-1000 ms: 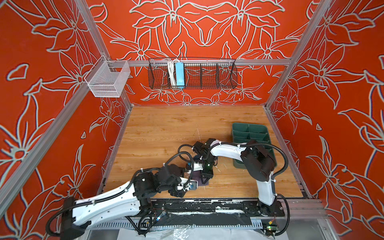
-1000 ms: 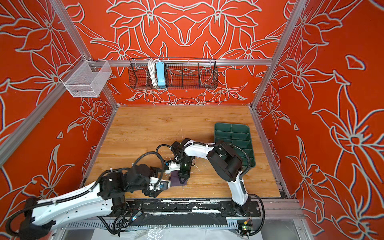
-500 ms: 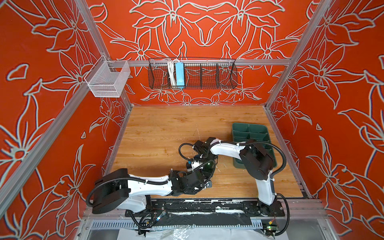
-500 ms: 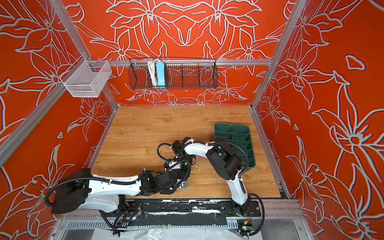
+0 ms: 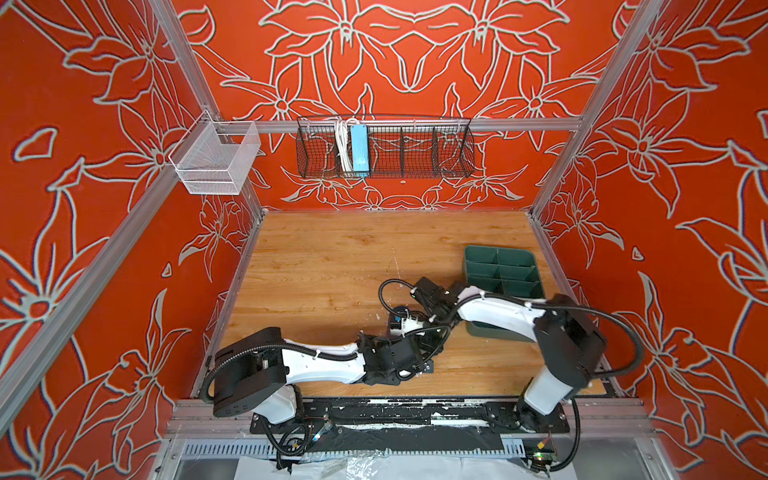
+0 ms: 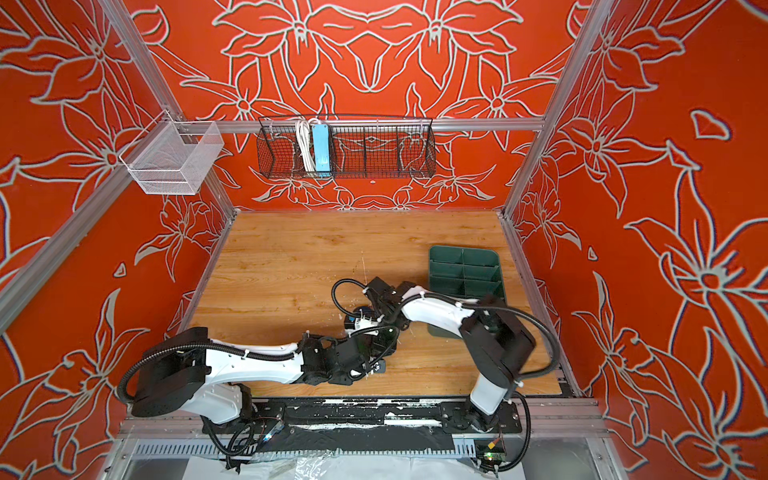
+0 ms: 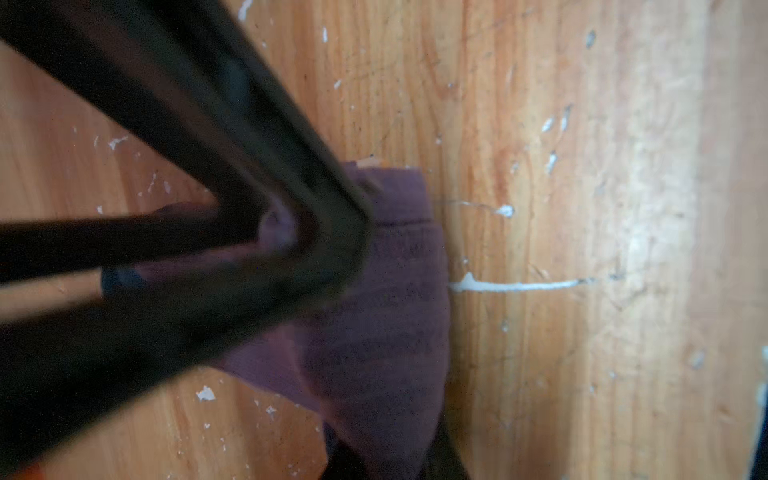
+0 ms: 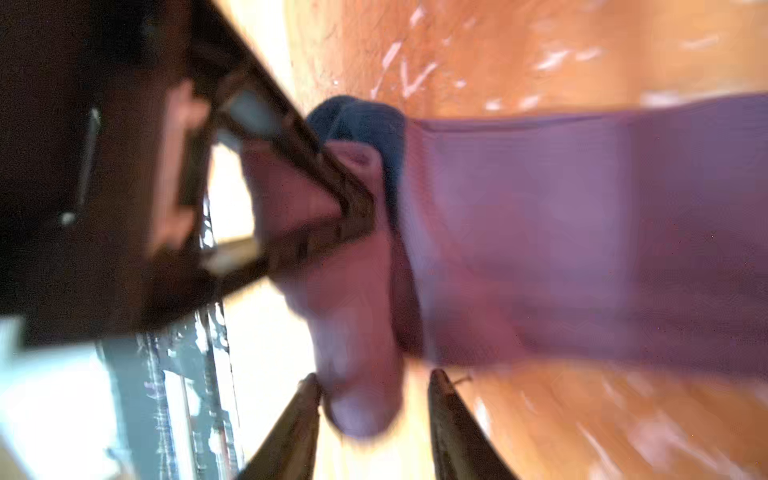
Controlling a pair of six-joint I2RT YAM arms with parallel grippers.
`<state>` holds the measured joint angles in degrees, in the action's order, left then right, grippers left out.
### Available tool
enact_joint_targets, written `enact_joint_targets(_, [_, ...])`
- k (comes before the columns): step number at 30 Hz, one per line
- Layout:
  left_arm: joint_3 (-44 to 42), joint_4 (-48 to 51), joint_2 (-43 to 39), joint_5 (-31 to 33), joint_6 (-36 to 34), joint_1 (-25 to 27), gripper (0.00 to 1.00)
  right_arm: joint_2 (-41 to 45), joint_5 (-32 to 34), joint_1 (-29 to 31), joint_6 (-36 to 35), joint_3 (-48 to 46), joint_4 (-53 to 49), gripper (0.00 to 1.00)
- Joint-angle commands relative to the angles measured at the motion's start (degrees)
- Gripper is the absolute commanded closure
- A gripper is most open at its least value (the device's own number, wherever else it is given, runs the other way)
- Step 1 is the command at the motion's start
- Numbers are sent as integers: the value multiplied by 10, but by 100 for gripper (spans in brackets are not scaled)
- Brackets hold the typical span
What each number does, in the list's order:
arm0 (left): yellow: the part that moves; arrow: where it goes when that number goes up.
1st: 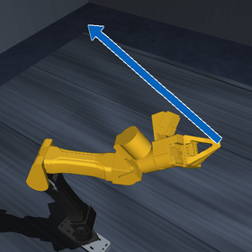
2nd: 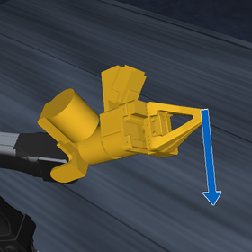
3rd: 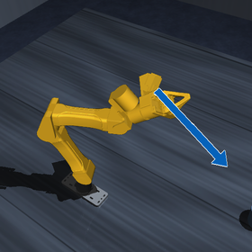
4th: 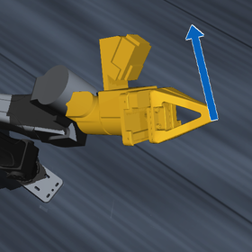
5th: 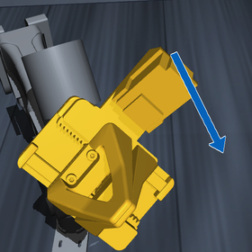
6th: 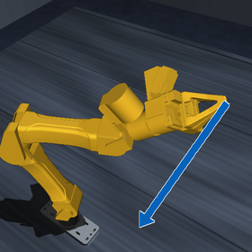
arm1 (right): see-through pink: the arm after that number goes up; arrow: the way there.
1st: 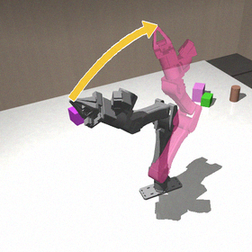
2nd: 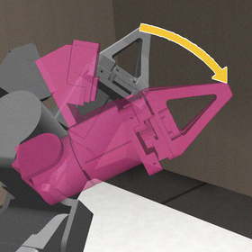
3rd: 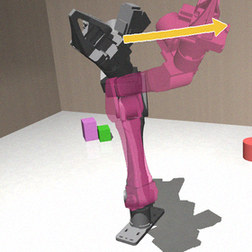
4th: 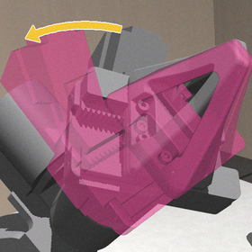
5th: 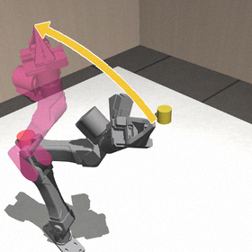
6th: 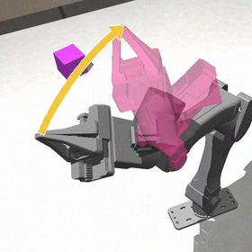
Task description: Roll the socks
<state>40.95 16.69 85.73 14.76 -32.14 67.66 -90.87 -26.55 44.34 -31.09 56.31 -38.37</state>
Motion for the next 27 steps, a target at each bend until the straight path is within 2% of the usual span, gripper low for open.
enact_joint_targets(1, [2, 73, 22, -95, -28, -8, 100, 107, 111, -19, 29, -54, 85, 50])
enact_joint_targets(2, [9, 80, 25, -109, -29, -16, 100, 143, 160, -24, 46, -71, 111, 47])
enact_joint_targets(4, [37, 122, 31, -176, -45, -44, 100, 225, 291, -40, 88, -105, 176, 38])
enact_joint_targets(5, [48, 131, 34, -190, -44, -52, 100, 261, 334, -47, 98, -120, 201, 36])
enact_joint_targets(7, [87, 185, 49, -260, -61, -84, 100, 340, 414, -58, 109, -148, 257, 33])
enact_joint_targets(8, [105, 206, 60, -289, -63, -98, 100, 373, 434, -59, 105, -156, 271, 32])
enact_joint_targets(9, [130, 237, 78, -318, -68, -113, 100, 413, 440, -59, 97, -163, 279, 32])
enact_joint_targets(11, [173, 286, 120, -364, -75, -137, 100, 483, 404, -59, 73, -176, 281, 32])
enact_joint_targets(15, [266, 376, 212, -439, -73, -181, 100, 598, 208, -58, -31, -208, 253, 37])
enact_joint_targets(16, [286, 393, 233, -461, -68, -191, 100, 608, 150, -56, -52, -194, 219, 38])
enact_joint_targets(18, [325, 440, 273, -512, -77, -209, 93, 600, 55, -47, -96, -157, 121, 38])
enact_joint_targets(19, [341, 451, 289, -520, -75, -216, 93, 587, 27, -37, -113, -140, 77, 38])
enact_joint_targets(21, [362, 468, 314, -529, -76, -224, 93, 551, 49, -2, -124, -120, 18, 38])
enact_joint_targets(25, [381, 477, 336, -530, -66, -240, 93, 456, 229, 133, -119, -131, -24, 38])
enact_joint_targets(27, [385, 478, 339, -529, -64, -244, 92, 414, 272, 181, -91, -144, 3, 38])
